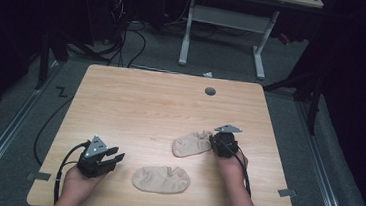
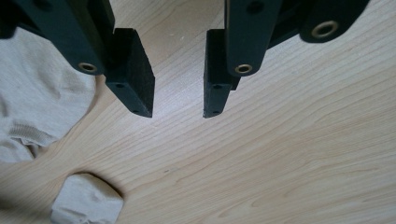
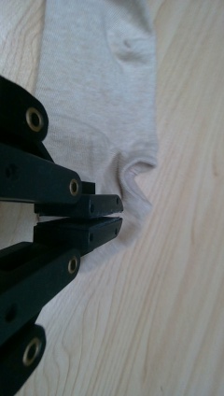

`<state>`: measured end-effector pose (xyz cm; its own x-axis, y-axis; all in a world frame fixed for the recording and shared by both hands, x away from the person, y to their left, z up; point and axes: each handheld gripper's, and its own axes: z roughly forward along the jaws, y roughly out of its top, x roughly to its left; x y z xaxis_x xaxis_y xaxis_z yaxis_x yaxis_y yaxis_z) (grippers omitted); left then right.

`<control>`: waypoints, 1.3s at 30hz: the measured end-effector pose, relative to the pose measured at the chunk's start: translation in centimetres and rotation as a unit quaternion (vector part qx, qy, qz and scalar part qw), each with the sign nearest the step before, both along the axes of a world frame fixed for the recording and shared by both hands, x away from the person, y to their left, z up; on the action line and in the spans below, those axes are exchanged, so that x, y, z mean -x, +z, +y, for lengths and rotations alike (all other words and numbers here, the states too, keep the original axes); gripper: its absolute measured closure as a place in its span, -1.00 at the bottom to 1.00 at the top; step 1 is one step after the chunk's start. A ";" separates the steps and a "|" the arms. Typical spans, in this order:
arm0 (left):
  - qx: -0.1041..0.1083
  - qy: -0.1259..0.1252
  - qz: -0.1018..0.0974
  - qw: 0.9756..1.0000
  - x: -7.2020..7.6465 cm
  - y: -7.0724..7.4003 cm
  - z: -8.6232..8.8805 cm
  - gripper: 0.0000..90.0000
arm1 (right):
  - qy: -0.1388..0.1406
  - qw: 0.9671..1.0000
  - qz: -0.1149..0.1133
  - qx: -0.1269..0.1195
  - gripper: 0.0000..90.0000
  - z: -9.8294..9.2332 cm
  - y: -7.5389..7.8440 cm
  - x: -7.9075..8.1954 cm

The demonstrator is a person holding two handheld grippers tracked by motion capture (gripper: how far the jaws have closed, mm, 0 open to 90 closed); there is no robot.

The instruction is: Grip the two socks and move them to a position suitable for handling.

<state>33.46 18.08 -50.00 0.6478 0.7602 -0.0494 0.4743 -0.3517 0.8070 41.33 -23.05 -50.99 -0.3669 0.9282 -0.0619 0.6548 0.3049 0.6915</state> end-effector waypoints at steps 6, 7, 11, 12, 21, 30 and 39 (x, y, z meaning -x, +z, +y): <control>0.003 0.002 0.000 1.000 0.1 0.0 0.0 0.40 | 0.012 1.000 0.016 0.016 0.94 0.5 -0.9 0.8; 0.004 0.002 0.001 1.000 0.1 -0.1 0.0 0.40 | 0.015 1.000 0.015 0.013 0.94 0.5 -1.0 1.3; 0.004 0.001 0.006 1.000 0.0 -0.4 -0.1 0.38 | 0.033 0.999 0.012 0.006 0.93 1.1 -1.1 3.1; 0.003 0.000 0.007 1.000 -0.1 -0.4 -0.1 0.38 | 0.041 0.999 0.009 0.005 0.92 1.4 -1.1 3.6; 0.004 -0.003 0.004 1.000 0.0 -0.3 -0.2 0.34 | 0.079 0.997 0.008 0.001 0.92 4.5 -1.2 4.9; -0.002 -0.009 0.010 1.000 -0.4 -0.6 -1.3 0.31 | 0.077 0.997 -0.024 -0.010 0.87 4.1 -0.4 5.9; 0.028 -0.110 0.067 0.991 2.3 -0.1 -5.1 0.66 | 0.069 0.998 -0.008 0.008 0.86 3.4 -1.0 5.4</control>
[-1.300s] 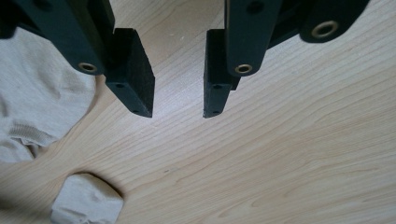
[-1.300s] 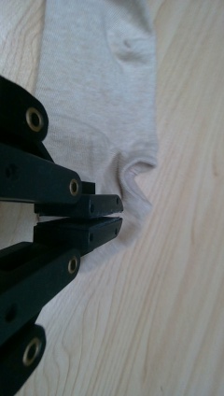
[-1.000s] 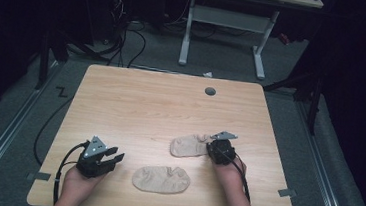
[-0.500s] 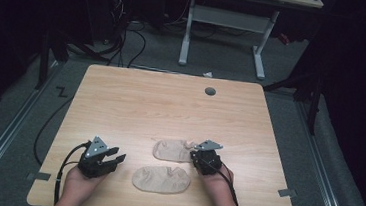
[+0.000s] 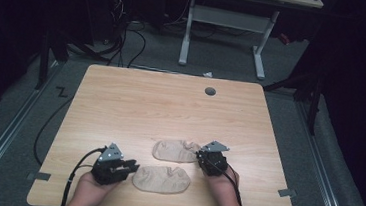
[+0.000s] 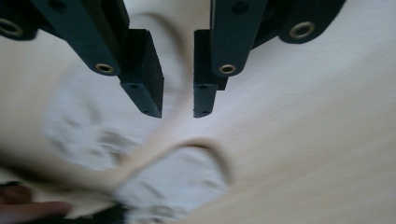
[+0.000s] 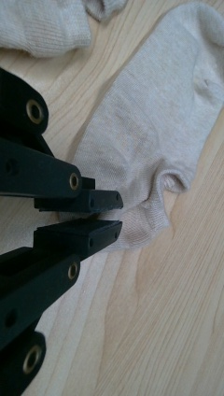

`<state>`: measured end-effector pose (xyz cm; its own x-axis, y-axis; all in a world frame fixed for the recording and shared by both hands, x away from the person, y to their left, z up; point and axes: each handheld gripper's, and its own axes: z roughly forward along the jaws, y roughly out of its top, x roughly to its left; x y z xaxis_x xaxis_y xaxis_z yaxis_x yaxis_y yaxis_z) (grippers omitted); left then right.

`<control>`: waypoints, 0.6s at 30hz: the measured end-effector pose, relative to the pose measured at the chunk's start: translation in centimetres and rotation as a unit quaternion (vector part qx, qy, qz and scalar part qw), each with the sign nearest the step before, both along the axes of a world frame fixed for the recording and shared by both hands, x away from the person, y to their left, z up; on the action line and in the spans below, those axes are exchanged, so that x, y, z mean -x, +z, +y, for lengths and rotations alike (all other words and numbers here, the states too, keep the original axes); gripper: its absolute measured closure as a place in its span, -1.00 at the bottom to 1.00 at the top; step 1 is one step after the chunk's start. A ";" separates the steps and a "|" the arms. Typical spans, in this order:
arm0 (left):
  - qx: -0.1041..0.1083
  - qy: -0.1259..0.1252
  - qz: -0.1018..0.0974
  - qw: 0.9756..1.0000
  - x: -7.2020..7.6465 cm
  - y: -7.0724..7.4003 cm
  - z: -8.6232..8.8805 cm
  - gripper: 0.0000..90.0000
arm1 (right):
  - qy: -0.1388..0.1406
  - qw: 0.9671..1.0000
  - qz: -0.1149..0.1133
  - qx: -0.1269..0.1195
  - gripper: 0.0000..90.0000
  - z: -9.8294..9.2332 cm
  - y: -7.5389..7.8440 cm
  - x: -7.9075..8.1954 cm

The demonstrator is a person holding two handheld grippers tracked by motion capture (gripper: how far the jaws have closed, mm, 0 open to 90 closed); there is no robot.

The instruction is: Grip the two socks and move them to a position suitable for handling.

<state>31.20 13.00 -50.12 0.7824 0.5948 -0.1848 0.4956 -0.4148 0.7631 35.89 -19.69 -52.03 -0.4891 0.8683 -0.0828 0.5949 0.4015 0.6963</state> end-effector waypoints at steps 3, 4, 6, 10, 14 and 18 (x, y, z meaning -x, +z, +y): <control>-0.049 -0.028 -0.005 0.998 0.7 -1.0 -2.4 0.68 | -0.002 1.000 0.008 0.003 0.86 0.1 -0.1 -0.3; -0.061 -0.035 -0.002 0.998 0.7 -1.3 -2.9 0.69 | -0.001 1.000 0.008 0.005 0.86 0.1 -0.2 -0.5; -0.080 -0.047 0.001 0.996 0.6 -1.9 -3.8 0.68 | -0.003 1.000 0.012 0.002 0.86 0.2 -0.2 -0.6; -0.075 -0.051 -0.004 0.996 0.6 -2.1 -4.7 0.67 | 0.008 1.000 0.010 0.007 0.86 0.7 -0.2 -0.6; -0.078 -0.061 -0.013 0.995 0.9 -2.1 -5.3 0.64 | 0.015 1.000 0.012 0.002 0.86 1.6 -0.2 -0.7; -0.077 -0.061 -0.020 0.995 1.0 -2.0 -5.2 0.57 | 0.021 1.000 0.005 0.004 0.85 1.8 -0.3 -0.7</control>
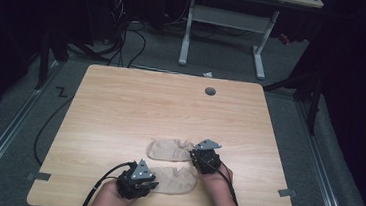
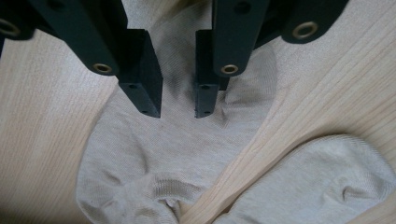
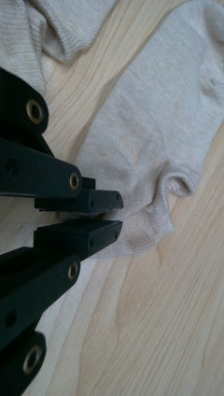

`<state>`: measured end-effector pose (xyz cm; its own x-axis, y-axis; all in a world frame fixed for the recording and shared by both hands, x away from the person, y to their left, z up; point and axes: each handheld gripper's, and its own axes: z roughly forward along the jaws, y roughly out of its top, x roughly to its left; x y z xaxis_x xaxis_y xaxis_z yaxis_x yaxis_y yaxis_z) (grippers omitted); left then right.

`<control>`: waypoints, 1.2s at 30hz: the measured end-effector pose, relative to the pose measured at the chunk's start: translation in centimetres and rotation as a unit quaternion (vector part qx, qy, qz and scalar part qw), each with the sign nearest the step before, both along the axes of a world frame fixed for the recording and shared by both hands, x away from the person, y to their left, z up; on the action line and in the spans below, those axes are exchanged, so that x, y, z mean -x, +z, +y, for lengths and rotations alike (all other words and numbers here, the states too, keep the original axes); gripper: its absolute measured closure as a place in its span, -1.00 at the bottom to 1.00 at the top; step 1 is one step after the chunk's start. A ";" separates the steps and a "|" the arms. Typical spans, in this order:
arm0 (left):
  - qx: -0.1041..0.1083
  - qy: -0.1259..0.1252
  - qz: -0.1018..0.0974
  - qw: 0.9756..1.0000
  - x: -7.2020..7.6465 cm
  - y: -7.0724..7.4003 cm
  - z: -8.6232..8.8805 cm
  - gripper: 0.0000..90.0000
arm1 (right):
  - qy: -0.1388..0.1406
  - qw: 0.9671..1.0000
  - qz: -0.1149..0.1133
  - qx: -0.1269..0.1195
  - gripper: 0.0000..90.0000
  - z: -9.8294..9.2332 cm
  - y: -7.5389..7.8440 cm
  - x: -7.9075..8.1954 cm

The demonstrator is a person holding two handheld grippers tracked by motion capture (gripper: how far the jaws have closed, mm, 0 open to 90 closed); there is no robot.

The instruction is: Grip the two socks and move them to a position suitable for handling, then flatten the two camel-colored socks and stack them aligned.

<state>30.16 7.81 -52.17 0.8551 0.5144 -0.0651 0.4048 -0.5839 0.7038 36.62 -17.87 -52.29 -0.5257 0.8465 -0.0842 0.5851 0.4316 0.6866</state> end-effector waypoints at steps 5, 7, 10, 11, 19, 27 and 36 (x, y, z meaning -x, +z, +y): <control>0.031 0.015 -0.018 0.999 0.0 0.9 1.1 0.48 | -0.007 0.999 -0.030 -0.032 0.80 -1.0 1.1 1.0; 0.038 0.028 -0.022 0.999 -0.3 1.3 1.8 0.46 | -0.018 0.998 -0.038 -0.042 0.78 -1.7 1.5 1.4; 0.045 0.053 -0.027 0.997 -1.0 1.5 2.8 0.45 | -0.027 0.998 -0.044 -0.046 0.76 -2.6 1.7 1.6; 0.046 0.061 -0.029 0.997 -1.3 1.5 3.0 0.44 | -0.030 0.998 -0.044 -0.047 0.75 -2.8 1.6 1.6; 0.037 0.109 -0.043 0.992 -3.8 1.0 3.6 0.39 | -0.041 0.997 -0.040 -0.051 0.66 -3.7 1.5 1.4; 0.051 0.137 -0.042 0.988 -4.8 1.0 4.1 0.35 | -0.030 0.997 -0.052 -0.043 0.57 -3.4 1.4 1.4; 0.061 0.154 -0.039 0.985 -6.5 1.2 4.0 0.29 | -0.032 0.997 -0.057 -0.043 0.41 -2.7 1.9 1.0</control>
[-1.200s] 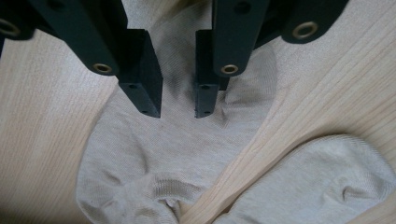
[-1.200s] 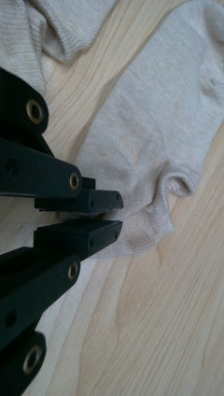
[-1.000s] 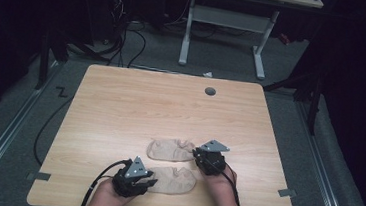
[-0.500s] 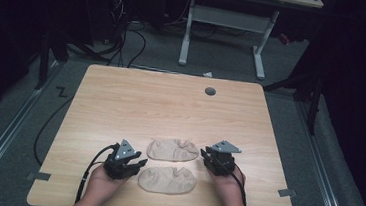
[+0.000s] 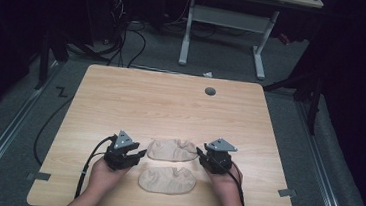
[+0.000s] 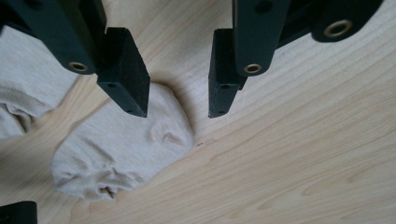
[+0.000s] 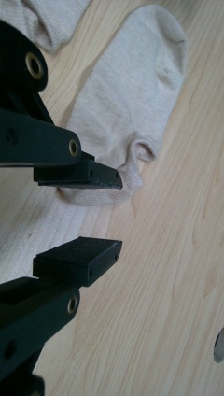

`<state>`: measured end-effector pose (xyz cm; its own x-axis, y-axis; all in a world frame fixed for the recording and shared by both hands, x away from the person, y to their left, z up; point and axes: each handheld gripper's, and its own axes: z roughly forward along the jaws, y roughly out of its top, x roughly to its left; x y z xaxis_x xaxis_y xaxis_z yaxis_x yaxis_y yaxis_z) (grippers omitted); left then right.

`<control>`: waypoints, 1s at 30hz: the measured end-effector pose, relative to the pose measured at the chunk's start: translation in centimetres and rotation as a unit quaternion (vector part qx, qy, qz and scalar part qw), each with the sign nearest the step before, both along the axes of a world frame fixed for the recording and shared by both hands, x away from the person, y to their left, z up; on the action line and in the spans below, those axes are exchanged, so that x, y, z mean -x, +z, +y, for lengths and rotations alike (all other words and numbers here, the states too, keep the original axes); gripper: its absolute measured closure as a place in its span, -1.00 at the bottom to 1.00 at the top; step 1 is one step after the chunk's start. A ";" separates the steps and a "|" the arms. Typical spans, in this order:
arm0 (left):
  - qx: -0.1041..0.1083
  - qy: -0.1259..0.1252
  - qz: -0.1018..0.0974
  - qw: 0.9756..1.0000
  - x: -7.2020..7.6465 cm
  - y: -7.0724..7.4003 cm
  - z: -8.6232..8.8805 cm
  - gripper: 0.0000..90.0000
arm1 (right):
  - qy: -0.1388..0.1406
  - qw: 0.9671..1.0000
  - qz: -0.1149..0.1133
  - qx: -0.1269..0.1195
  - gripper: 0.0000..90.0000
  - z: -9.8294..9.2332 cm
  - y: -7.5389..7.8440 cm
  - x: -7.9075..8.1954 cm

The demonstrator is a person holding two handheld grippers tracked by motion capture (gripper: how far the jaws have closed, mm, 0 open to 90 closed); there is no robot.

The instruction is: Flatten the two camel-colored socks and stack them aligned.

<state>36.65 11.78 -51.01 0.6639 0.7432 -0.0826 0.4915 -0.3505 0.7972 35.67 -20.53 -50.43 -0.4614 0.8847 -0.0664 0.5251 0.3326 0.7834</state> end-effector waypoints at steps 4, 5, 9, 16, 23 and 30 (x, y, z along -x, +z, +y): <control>-0.002 0.009 -0.005 1.000 -0.4 0.3 -0.1 0.27 | -0.002 1.000 0.010 -0.008 0.38 0.3 -0.1 -0.4; -0.003 0.010 -0.006 1.000 -0.5 0.3 -0.2 0.27 | -0.002 1.000 0.015 -0.009 0.40 0.4 -0.2 -0.5; -0.011 0.013 -0.005 1.000 -0.9 0.2 -0.8 0.23 | 0.007 1.000 0.022 -0.016 0.40 0.8 -0.1 -0.6; -0.014 0.018 0.002 1.000 -1.3 -0.3 -1.6 0.21 | 0.020 0.999 0.039 -0.022 0.31 1.1 -0.6 -1.5; -0.013 0.025 0.009 1.000 -1.7 -0.7 -2.7 0.29 | 0.009 0.999 0.049 -0.019 0.44 0.8 -1.2 -2.1; -0.036 0.027 0.019 0.999 -2.0 -1.5 -3.9 0.43 | 0.011 0.997 0.069 -0.015 0.44 1.0 -2.0 -2.4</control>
<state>38.67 7.93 -52.50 0.6201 0.7829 -0.0511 0.5401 -0.3787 0.7515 38.03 -19.49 -52.39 -0.4836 0.8749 0.0261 0.6221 0.3225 0.7134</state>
